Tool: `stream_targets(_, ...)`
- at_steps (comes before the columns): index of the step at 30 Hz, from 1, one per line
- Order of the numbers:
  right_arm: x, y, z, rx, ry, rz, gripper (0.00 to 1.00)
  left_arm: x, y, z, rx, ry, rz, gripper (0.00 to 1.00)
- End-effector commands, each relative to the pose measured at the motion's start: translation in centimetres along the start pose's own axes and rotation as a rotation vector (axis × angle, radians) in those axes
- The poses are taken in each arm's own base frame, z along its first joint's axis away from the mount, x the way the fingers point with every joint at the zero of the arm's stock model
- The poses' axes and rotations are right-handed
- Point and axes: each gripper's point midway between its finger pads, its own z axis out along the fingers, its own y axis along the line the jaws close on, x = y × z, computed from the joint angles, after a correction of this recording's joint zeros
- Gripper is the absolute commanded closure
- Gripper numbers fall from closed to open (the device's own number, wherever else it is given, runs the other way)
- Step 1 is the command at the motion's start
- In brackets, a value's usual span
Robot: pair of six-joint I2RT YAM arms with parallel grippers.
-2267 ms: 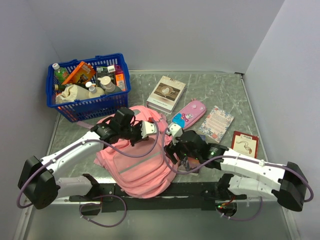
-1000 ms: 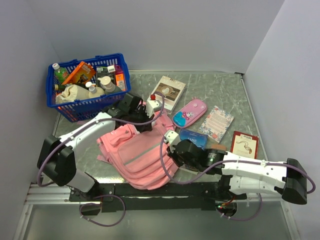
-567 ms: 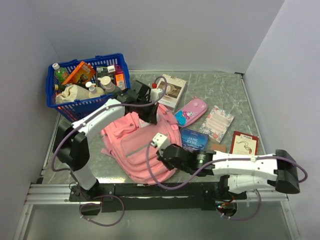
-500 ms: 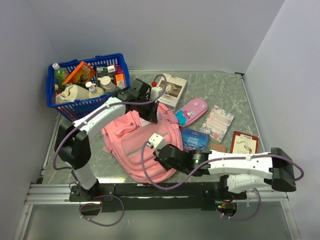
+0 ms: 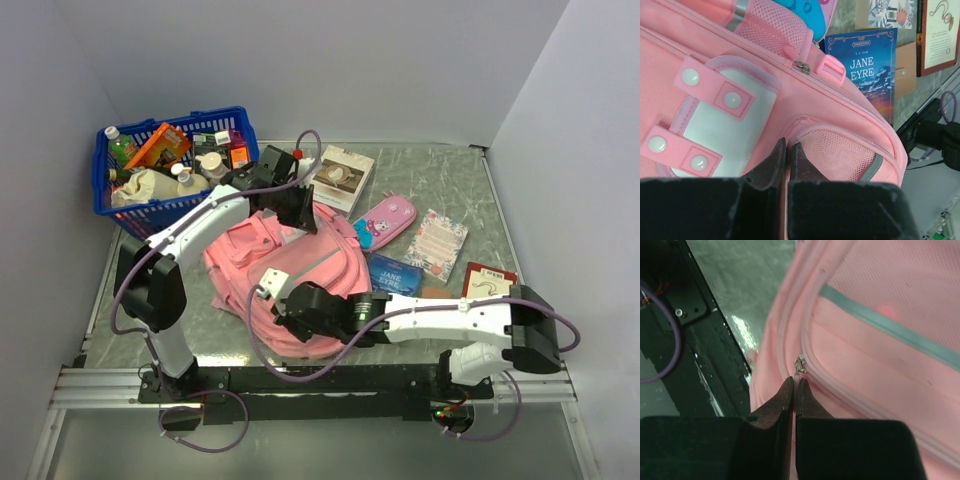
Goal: Pack the student bag
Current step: Unzip the student bag at the center of the board.
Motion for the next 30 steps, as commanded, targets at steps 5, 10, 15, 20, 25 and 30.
stream_targets(5,-5.4,5.0,1.7,-0.199,-0.129,-0.080,1.00,-10.8,-1.2,-2.7,0.051,-0.391,-0.026,0.99)
stream_targets(10,-7.8,4.0,3.8,-0.101,-0.190,-0.036,0.96,-10.7,-1.7,-2.9,0.098,-0.403,-0.076,0.99)
stream_targets(15,-8.4,1.5,3.6,0.032,-0.214,-0.012,0.68,-10.7,-1.4,-3.4,0.087,-0.403,-0.024,0.99)
stream_targets(20,-6.9,-1.3,0.5,0.054,-0.229,0.109,0.21,-9.8,-0.7,-3.5,0.066,-0.373,0.079,0.99)
stream_targets(25,-4.3,-3.2,-2.7,0.043,-0.239,0.264,0.16,-7.4,0.9,-3.1,0.011,-0.308,0.166,0.78)
stream_targets(30,-2.3,-7.4,-6.2,0.120,-0.255,0.435,0.24,-5.0,3.3,-3.0,-0.056,-0.266,0.215,0.62)
